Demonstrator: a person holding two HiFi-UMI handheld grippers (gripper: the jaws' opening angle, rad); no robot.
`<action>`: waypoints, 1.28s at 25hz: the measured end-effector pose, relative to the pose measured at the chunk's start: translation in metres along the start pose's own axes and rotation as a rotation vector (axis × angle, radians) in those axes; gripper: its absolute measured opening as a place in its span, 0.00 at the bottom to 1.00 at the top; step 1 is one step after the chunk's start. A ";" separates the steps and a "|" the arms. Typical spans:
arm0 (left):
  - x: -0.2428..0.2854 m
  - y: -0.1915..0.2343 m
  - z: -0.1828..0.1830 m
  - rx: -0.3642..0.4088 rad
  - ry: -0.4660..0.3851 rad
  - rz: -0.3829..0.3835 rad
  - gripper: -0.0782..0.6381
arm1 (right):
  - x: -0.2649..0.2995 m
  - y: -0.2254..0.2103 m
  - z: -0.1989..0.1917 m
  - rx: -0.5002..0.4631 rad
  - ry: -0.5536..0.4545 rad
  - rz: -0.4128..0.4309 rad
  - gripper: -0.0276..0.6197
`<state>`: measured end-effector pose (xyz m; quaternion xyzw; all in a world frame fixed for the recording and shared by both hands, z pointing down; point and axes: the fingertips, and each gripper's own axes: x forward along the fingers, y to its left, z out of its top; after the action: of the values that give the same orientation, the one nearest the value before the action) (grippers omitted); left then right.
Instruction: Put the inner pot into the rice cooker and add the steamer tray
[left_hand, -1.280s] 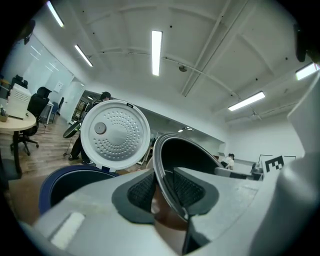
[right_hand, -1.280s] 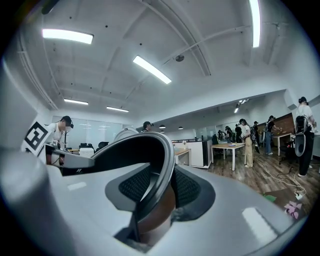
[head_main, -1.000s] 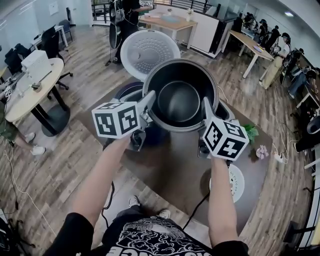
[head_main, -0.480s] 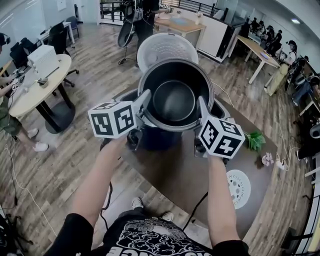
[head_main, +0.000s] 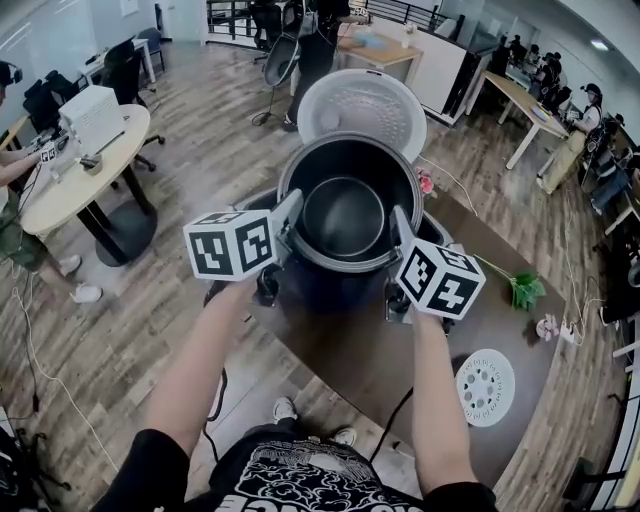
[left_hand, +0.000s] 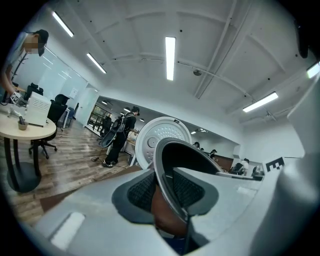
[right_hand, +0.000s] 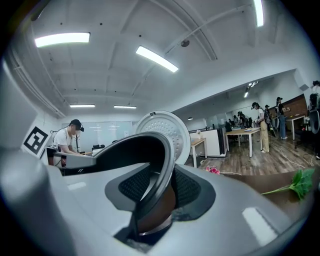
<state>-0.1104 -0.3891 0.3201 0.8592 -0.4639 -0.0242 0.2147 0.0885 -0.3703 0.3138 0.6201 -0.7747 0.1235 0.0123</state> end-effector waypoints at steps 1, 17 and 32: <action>0.002 0.004 -0.002 -0.002 0.009 -0.001 0.27 | 0.002 0.000 -0.004 0.009 0.008 -0.006 0.25; 0.035 0.044 -0.035 -0.014 0.109 -0.016 0.26 | 0.035 -0.009 -0.056 0.070 0.102 -0.086 0.25; 0.053 0.055 -0.069 -0.005 0.194 -0.021 0.27 | 0.045 -0.023 -0.090 0.038 0.205 -0.140 0.27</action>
<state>-0.1070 -0.4344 0.4127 0.8617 -0.4318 0.0558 0.2607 0.0880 -0.3993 0.4131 0.6569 -0.7217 0.1998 0.0881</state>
